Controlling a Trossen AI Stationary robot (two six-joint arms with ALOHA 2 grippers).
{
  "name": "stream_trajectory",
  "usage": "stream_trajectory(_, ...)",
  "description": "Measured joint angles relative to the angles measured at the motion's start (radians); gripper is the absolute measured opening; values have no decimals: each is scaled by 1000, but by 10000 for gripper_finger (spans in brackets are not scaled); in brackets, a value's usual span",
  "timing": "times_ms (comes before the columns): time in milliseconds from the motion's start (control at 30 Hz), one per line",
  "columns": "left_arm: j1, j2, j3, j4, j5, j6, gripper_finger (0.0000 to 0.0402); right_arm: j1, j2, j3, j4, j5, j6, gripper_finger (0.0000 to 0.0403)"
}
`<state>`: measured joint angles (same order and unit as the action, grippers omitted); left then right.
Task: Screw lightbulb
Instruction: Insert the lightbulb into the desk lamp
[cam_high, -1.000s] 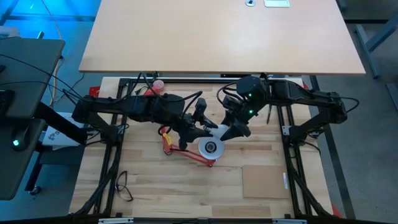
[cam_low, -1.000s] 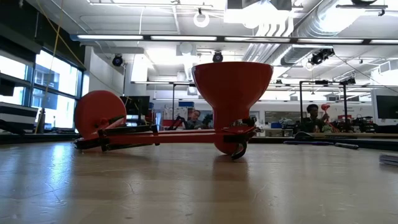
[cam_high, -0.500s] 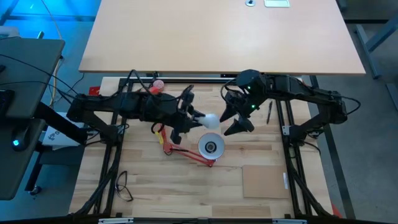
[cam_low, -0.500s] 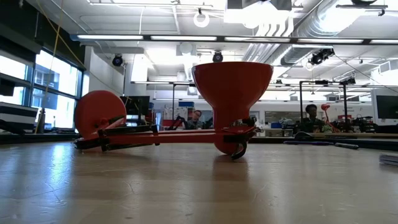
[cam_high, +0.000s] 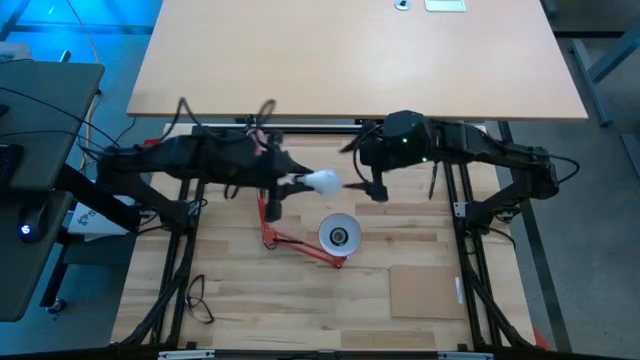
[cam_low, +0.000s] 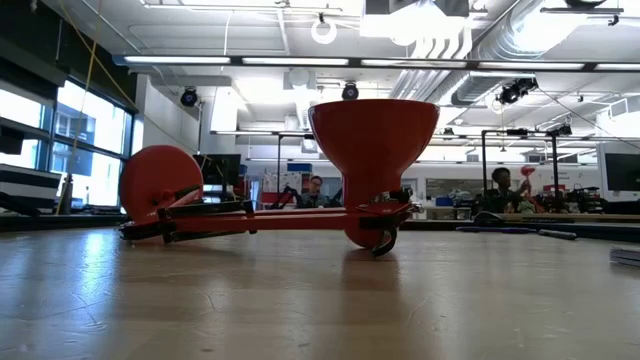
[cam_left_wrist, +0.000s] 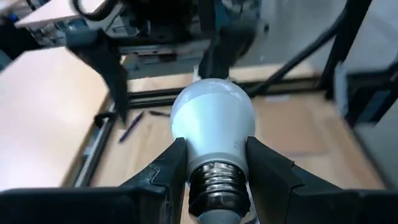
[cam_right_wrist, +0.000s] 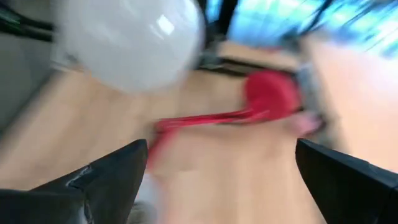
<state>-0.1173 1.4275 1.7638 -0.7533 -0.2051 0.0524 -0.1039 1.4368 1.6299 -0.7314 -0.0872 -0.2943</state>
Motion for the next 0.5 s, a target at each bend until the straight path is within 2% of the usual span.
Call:
stream_trajectory(67,0,-28,0,0,2,-59,124,19,0,0,50,90,-91,398)
stream_trajectory(267,29,-112,0,33,-5,-250,124,90,0,0,324,269,-336,398)
stream_trajectory(400,50,-141,1,88,18,-353,124,128,0,0,488,285,-491,398)
stream_trajectory(500,69,-144,1,132,47,-412,124,150,4,0,557,265,-526,398)
